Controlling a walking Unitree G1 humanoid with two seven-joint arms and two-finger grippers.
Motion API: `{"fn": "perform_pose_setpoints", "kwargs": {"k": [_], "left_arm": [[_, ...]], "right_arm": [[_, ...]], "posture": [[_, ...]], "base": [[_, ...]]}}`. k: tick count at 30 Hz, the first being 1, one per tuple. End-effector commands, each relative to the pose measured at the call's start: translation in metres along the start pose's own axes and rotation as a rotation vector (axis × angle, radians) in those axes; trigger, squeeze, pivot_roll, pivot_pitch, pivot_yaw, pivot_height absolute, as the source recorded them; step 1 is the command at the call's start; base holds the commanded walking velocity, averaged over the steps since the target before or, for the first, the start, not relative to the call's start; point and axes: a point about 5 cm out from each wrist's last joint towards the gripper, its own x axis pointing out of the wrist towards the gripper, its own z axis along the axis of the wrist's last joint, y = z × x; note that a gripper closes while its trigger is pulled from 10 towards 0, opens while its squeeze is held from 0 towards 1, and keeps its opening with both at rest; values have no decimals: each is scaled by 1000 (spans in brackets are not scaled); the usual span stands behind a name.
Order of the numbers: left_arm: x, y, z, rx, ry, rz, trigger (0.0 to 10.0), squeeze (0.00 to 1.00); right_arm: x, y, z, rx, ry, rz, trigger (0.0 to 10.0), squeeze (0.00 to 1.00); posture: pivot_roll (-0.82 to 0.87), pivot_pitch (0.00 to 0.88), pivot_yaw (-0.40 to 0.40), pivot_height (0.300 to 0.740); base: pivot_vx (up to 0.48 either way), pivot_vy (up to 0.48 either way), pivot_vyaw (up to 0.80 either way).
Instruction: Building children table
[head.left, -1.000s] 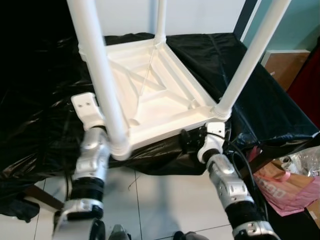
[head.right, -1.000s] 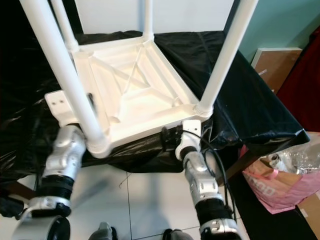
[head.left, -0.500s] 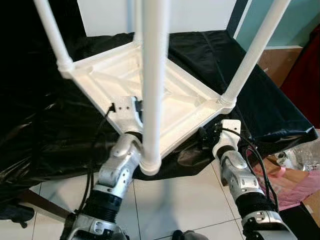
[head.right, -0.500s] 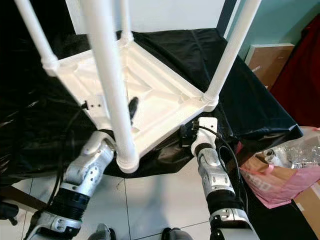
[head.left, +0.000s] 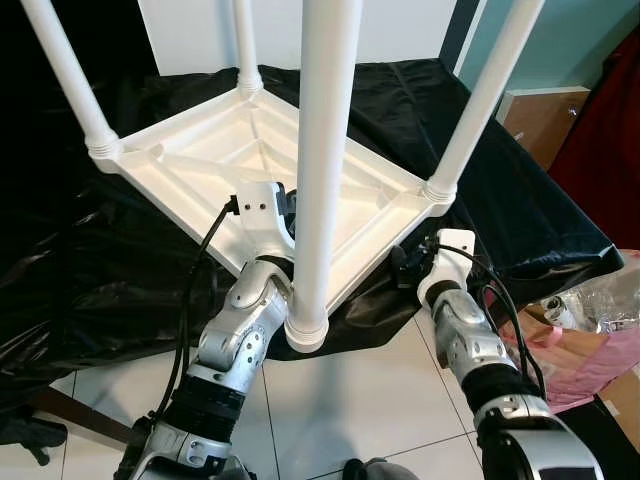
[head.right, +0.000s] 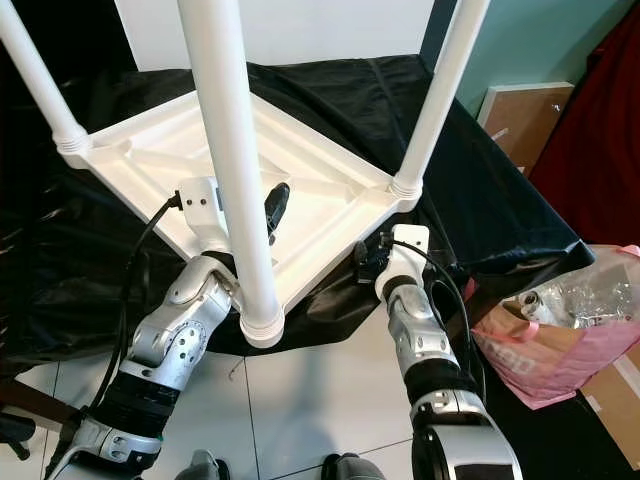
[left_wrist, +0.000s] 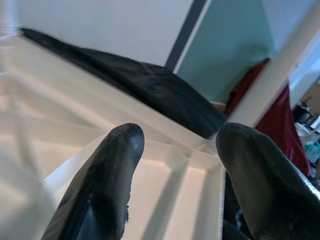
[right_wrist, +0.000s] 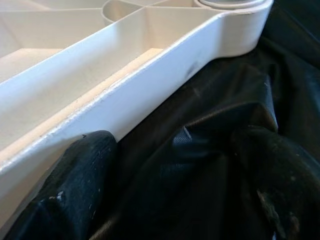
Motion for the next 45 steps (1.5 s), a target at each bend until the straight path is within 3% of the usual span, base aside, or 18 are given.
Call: {"fn": "perform_pose_setpoints", "kwargs": {"k": [1, 8, 17, 19, 22, 23, 24, 26, 31, 33, 38, 40, 45], "left_arm": [[-7, -42, -5, -15, 22, -504, 10000, 0], [-5, -44, -3, -5, 24, -500, 10000, 0], [-1, -36, -7, 81, 55, -477, 10000, 0], [-4, -9, -2, 204, 72, -408, 10000, 0], [-4, -9, -2, 204, 72, -408, 10000, 0], [-7, 8, 0, 278, 93, -368, 10000, 0], [-7, 8, 0, 278, 93, -368, 10000, 0], [-21, 51, 7, 420, 150, -270, 10000, 0], [-32, 71, 16, 462, 169, -218, 10000, 0], [-46, 78, 20, 485, 211, -244, 10000, 0], [-59, 78, 17, 519, 280, -314, 10000, 0], [-70, 74, 7, 545, 376, -416, 10000, 0], [-79, 74, -6, 577, 473, -510, 10000, 0]], "right_arm": [[8, 14, 19, 13, -79, 56, 10000, 0], [17, 24, 25, 19, -70, 86, 10000, 0], [21, 15, 30, 1, -84, -7, 10000, 0], [16, -1, 28, -16, -103, -74, 10000, 0], [16, -1, 28, -16, -103, -74, 10000, 0], [13, -9, 27, -25, -116, -100, 10000, 0], [13, -9, 27, -25, -116, -100, 10000, 0], [0, -25, 23, -60, -152, -116, 10000, 0], [-10, -32, 20, -84, -176, -106, 10000, 0], [-22, -36, 19, -98, -202, -59, 10000, 0], [-32, -38, 21, -107, -221, -5, 10000, 0], [-37, -43, 24, -121, -226, 23, 10000, 0], [-41, -50, 29, -134, -226, 26, 10000, 0]], "posture": [[16, 95, -52, 740], [18, 92, -50, 740], [30, 92, -58, 740], [28, 93, -57, 740], [28, 93, -57, 740], [27, 94, -56, 740], [27, 94, -56, 740], [2, 101, -34, 740], [-8, 107, -29, 740], [-22, 115, -23, 740], [-24, 122, -23, 740], [-29, 125, -25, 740], [-32, 125, -31, 740]], "base": [[0, 0, 0], [0, 0, 0], [0, 0, 0], [0, 0, 0], [0, 0, 0], [0, 0, 0], [0, 0, 0], [0, 0, 0], [0, 0, 0], [0, 0, 0], [0, 0, 0], [0, 0, 0], [0, 0, 0]]}}
